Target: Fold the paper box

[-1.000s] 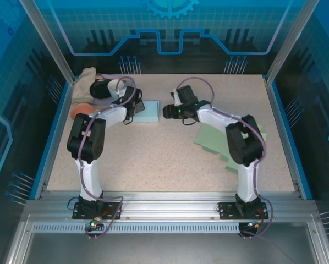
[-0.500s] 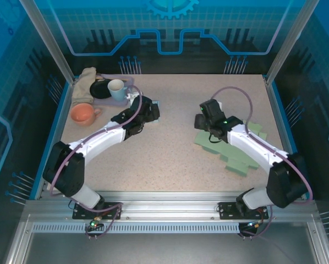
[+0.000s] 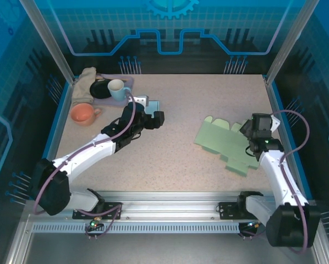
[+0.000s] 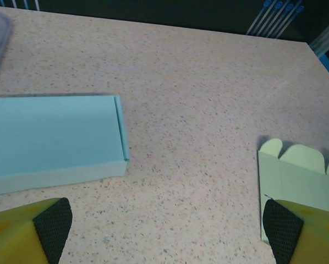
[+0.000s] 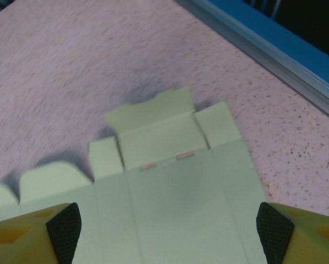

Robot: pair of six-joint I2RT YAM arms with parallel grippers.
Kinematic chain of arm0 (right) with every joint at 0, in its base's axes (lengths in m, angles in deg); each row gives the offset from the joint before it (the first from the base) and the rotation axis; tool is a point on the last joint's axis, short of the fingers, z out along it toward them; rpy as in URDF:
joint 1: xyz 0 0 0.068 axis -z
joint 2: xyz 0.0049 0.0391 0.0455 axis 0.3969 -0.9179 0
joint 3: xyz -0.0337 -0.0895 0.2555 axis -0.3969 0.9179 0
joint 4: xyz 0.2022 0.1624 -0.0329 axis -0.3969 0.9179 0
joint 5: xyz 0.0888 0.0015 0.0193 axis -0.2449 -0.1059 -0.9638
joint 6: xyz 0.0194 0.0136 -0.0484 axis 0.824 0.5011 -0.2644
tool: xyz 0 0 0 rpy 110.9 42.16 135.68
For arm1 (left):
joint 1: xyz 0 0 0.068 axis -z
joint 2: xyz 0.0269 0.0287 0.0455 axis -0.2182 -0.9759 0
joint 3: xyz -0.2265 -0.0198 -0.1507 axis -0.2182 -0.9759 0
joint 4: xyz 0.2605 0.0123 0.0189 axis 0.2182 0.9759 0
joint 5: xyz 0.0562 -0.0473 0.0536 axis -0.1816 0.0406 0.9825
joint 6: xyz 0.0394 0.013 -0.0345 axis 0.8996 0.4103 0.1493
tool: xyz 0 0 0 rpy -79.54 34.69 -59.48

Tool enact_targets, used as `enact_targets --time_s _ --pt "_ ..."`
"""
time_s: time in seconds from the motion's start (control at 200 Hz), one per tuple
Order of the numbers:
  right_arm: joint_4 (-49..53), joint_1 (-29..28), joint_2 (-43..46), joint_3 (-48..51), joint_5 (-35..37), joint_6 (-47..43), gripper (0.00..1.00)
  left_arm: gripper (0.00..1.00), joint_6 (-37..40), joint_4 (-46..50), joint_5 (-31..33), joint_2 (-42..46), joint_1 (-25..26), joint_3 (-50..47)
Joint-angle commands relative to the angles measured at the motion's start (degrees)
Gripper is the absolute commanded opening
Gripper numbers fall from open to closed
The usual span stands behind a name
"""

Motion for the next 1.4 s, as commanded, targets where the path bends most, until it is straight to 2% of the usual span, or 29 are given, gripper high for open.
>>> enact_targets --time_s 0.0,0.065,0.21,0.395,0.455,0.59,0.735,0.83,1.2,1.39 --pt "-6.4 4.33 -6.31 -2.22 -2.78 5.74 0.87 0.93 2.22 -3.13 -3.45 1.78 0.4 -2.03" --pt "-7.84 5.93 -11.02 -5.2 -3.15 8.65 0.88 0.93 1.59 -2.97 -4.08 1.29 0.37 -1.43" --pt "-2.43 7.76 -20.78 -14.58 -3.2 19.71 0.89 0.93 0.7 -2.59 -6.78 -0.19 0.55 -0.14" --pt "-0.57 7.91 -27.55 -19.01 -0.18 31.43 0.84 0.93 0.43 -1.74 -5.85 -1.3 0.81 0.51" --pt "2.51 7.86 -30.46 -22.38 -0.31 32.26 0.81 0.93 0.58 -1.74 -5.86 -1.54 0.83 0.49" --pt "8.05 8.42 -37.33 -29.99 -2.75 32.11 0.81 0.93 0.43 -2.0 -6.05 -2.0 1.0 0.69" --pt "9.3 11.37 -43.01 -33.18 -11.42 33.57 0.8 0.93 0.8 -1.55 -5.13 -2.18 1.52 0.91" --pt "9.31 12.54 -45.51 -33.58 -14.58 34.64 0.79 0.93 0.73 -1.52 -4.64 -2.42 1.58 0.98" --pt "11.15 12.51 -51.47 -36.05 -18.38 34.53 0.74 0.93 0.44 -1.13 -4.73 -3.76 1.98 1.83" --pt "10.68 12.66 -50.72 -35.5 -18.13 34.22 0.65 0.93 0.08 -1.21 -4.99 -3.67 2.06 1.88"
